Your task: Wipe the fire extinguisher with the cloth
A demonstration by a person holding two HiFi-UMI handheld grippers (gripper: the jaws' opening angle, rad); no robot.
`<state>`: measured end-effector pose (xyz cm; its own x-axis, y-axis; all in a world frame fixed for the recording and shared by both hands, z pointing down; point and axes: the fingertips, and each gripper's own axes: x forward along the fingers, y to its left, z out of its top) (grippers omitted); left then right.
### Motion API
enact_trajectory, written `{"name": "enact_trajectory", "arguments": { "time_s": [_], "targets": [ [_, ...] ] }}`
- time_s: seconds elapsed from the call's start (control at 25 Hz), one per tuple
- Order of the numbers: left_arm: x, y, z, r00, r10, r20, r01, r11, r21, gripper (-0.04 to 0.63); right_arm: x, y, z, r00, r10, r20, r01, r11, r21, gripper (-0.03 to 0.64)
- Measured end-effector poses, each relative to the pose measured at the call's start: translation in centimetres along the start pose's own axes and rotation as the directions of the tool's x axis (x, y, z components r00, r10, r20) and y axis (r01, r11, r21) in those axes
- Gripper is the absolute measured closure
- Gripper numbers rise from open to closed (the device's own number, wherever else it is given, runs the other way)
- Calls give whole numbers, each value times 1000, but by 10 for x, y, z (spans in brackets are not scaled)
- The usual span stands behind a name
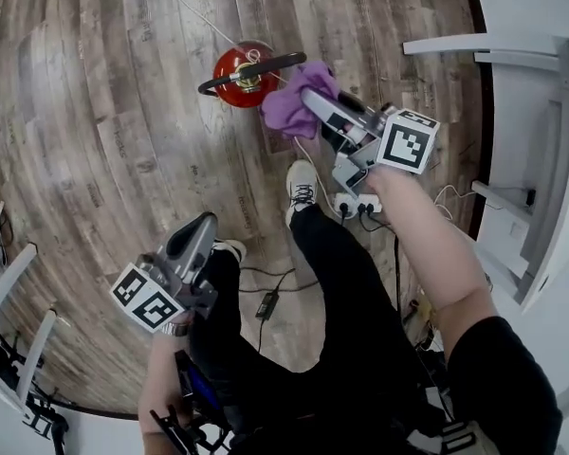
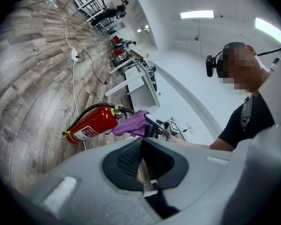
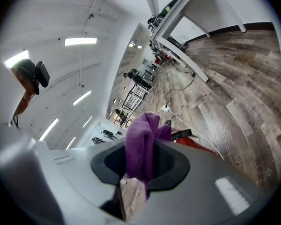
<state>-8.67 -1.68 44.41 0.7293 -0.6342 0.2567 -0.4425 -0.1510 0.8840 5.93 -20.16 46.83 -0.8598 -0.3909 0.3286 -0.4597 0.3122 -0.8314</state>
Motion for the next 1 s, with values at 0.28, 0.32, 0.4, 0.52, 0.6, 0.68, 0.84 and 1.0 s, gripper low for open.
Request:
{"name": "enact_trajectory", "arguments": {
  "time_s": [0.28, 0.32, 0.4, 0.52, 0.6, 0.68, 0.84, 1.0],
  "targets": [
    [9, 86, -24, 998, -58, 7, 58, 998, 25, 598, 33, -63, -20, 996, 66, 68, -62, 996, -61, 523],
    [9, 96, -23, 998, -67, 21, 67, 997, 24, 598, 37, -69, -21, 993, 85, 80, -80, 994, -71, 523],
    [12, 115, -18, 994, -94, 57, 93, 995, 27, 598, 42, -78, -23, 984, 139, 108, -129, 987, -91, 523],
    [17, 135, -6, 984, -145, 101, 140, 989, 48, 598, 44, -85, -23, 953, 263, 152, -248, 962, -114, 523],
    [21, 143, -1, 980, -169, 107, 161, 984, 78, 598, 43, -90, -23, 912, 364, 189, -350, 931, -105, 523],
    [26, 150, 1, 977, -187, 105, 175, 978, 115, 598, 44, -102, -23, 865, 445, 233, -439, 895, -80, 523],
    [33, 154, 9, 954, -277, 112, 266, 958, 104, 598, 61, -156, -42, 845, 465, 264, -475, 880, -27, 523],
    [35, 165, 18, 952, -272, 140, 257, 959, 120, 598, 83, -228, -88, 881, 398, 258, -432, 897, 93, 523]
  ]
}}
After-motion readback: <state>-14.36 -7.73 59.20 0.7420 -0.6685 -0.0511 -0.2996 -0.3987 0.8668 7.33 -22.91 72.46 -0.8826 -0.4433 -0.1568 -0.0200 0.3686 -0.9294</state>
